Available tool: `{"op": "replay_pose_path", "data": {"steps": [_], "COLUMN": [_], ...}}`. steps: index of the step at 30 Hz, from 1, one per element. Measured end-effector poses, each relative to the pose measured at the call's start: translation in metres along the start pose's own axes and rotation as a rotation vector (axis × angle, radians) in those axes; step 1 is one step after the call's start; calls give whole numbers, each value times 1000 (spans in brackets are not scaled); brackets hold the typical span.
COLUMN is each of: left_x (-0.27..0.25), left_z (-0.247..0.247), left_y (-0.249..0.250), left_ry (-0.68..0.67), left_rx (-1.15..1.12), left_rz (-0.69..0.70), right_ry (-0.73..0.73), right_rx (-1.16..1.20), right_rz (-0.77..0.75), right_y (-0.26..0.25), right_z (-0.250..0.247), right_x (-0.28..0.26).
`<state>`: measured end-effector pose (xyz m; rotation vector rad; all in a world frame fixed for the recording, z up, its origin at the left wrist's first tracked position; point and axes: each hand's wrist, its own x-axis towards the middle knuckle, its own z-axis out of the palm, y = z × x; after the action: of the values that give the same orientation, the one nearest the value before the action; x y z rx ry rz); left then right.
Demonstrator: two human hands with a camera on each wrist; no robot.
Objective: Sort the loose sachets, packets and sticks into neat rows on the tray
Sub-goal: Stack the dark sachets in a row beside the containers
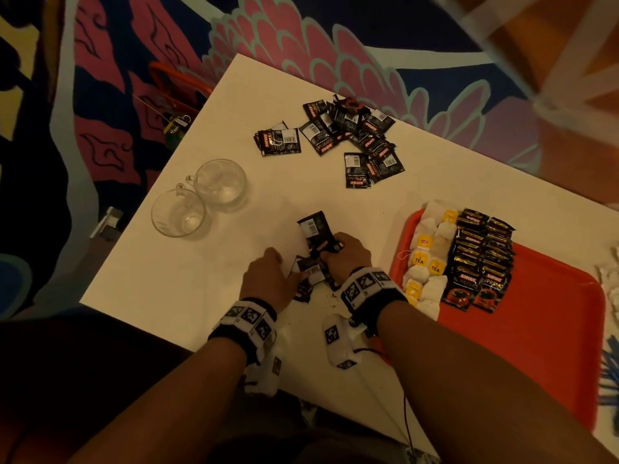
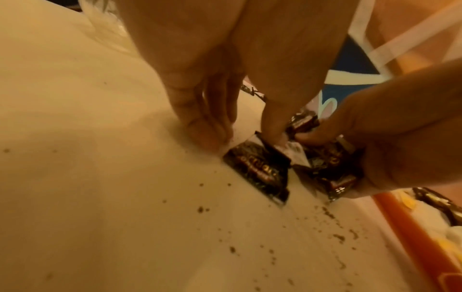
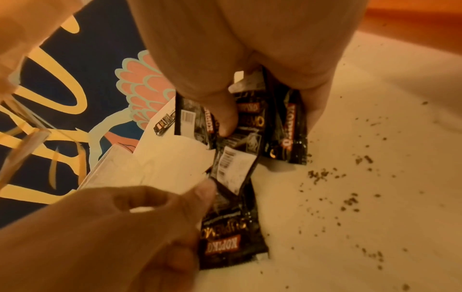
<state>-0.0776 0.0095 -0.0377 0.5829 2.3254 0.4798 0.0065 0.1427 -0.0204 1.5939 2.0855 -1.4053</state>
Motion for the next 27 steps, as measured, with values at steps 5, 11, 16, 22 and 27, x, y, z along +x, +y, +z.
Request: {"op": "replay_pose_path", "data": {"steps": [5,11,16,22,27], "left_x": [-6,-1,-1,-2,-17], "left_z": [14,23,27,18,1], "left_y": [13,11,6,-1,30], "left_ry": [-52,-19,-9,-8,-267], "left_rx": [-33,-227,-370,-563,-1138], "left_rz": [-72,-104,-108,-94,-168], "right_ry": [-79,-105,-109,-77,-166], "right_rx": [-101,-140,-123,72,488], "right_rz": [19,33,24,66,60], "right_y": [-3,-3,2,18,8], "right_z": [5,9,12,2,-10], "right_x": [-2,1,1,-7,-27]}}
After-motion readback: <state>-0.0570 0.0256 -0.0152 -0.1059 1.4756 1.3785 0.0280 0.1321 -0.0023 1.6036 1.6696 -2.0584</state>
